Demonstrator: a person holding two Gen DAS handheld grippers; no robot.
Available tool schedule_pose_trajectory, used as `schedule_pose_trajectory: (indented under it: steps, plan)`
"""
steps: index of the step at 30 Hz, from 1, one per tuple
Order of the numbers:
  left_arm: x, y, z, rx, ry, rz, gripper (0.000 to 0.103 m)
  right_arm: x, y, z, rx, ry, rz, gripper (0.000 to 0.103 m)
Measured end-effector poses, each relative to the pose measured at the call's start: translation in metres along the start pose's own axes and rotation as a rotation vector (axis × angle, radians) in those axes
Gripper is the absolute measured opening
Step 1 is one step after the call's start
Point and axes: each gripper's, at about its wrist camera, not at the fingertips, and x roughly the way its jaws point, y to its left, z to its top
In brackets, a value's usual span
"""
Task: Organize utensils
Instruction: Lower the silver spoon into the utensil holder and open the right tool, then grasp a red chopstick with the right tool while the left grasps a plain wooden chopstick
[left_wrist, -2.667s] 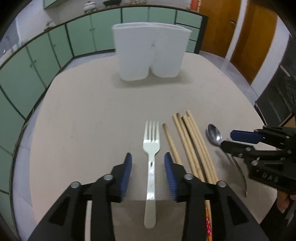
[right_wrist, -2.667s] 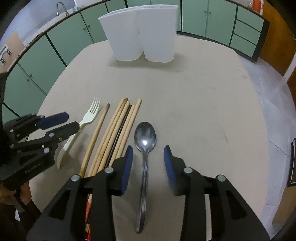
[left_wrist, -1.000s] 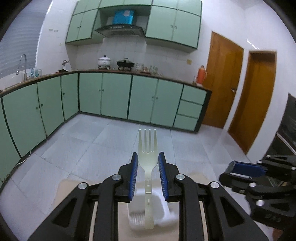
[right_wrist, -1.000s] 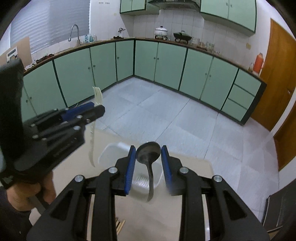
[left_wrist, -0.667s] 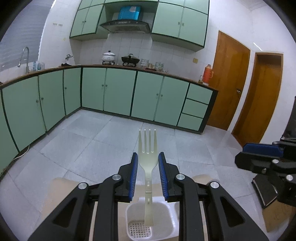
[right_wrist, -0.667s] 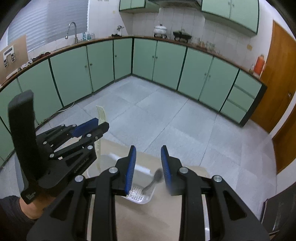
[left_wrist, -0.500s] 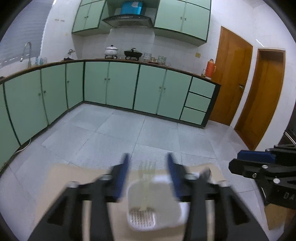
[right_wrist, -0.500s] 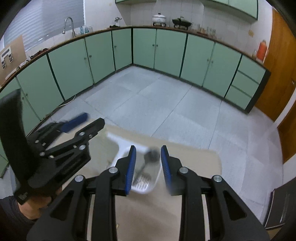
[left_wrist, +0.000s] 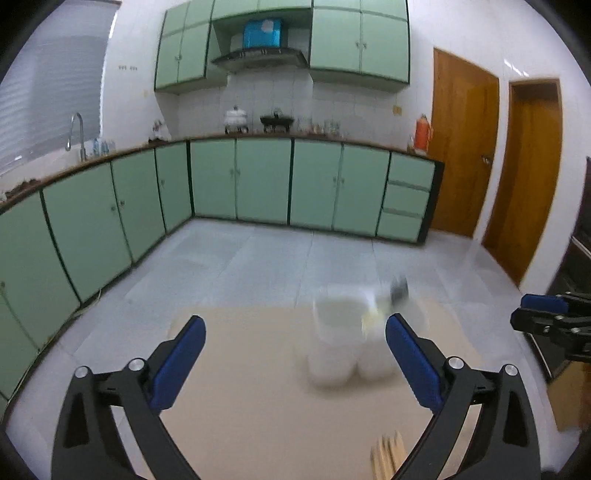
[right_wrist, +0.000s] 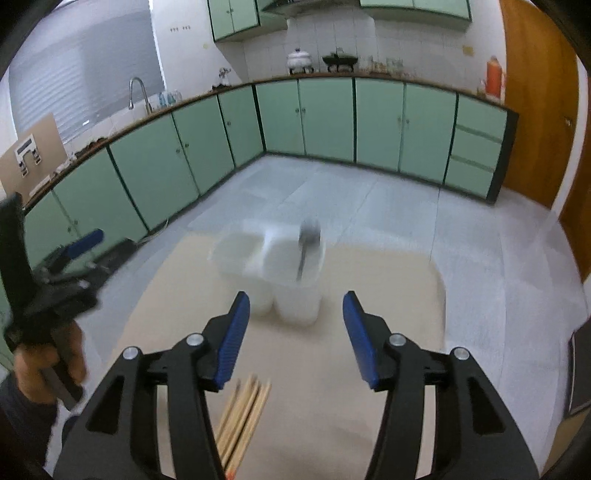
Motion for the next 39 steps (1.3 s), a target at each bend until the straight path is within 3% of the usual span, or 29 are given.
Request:
schedule_pose_trajectory:
  steps: [4,8,13,19,29,35,39]
  plan:
    - [-0.041,0.008,-0.074,0.013,0.061,-0.001,0.096,-0.001,0.017,-0.093,-0.009,0.056,-0.015,0.048]
    - [-0.075,0.02,-0.152,-0.061,0.125,-0.02,0.096,-0.002,0.041,-0.189,-0.003,0.12,-0.013,0.045]
    - [-0.102,0.02,-0.204,-0.107,0.158,-0.042,0.096,-0.002,0.079,-0.262,-0.05,0.187,0.011,0.045]
    - [-0.122,0.018,-0.23,-0.127,0.146,-0.054,0.096,-0.007,0.103,-0.278,-0.134,0.133,-0.017,0.047]
    - [-0.129,0.02,-0.246,-0.117,0.158,-0.033,0.096,-0.001,0.098,-0.277,-0.133,0.093,-0.015,0.043]
    - [-0.126,-0.001,-0.255,-0.053,0.193,-0.096,0.095,-0.002,0.069,-0.275,-0.087,0.088,-0.065,0.045]
    - [-0.12,-0.03,-0.266,0.051,0.221,-0.118,0.095,-0.004,0.065,-0.273,-0.099,0.069,0.002,0.045]
